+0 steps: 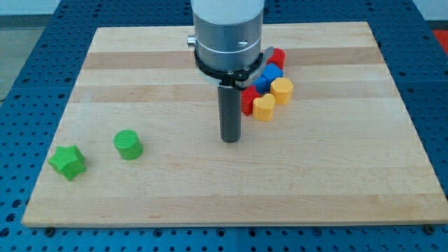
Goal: Point your arm at the green circle
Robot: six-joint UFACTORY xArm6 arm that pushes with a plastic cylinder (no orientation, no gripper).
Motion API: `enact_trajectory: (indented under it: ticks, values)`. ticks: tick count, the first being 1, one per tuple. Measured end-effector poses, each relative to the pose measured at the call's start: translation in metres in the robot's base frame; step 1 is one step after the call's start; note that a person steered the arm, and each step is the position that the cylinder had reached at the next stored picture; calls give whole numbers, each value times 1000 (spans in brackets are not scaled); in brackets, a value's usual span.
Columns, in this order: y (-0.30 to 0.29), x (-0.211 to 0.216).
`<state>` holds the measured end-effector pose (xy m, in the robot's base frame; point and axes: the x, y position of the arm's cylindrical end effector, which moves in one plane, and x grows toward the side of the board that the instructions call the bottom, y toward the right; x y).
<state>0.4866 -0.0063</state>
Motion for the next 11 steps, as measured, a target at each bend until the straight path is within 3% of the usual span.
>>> enact_trajectory:
  ticks: [5, 7, 11]
  values:
    - [5, -1]
    - [-69, -1]
    - [-125, 1]
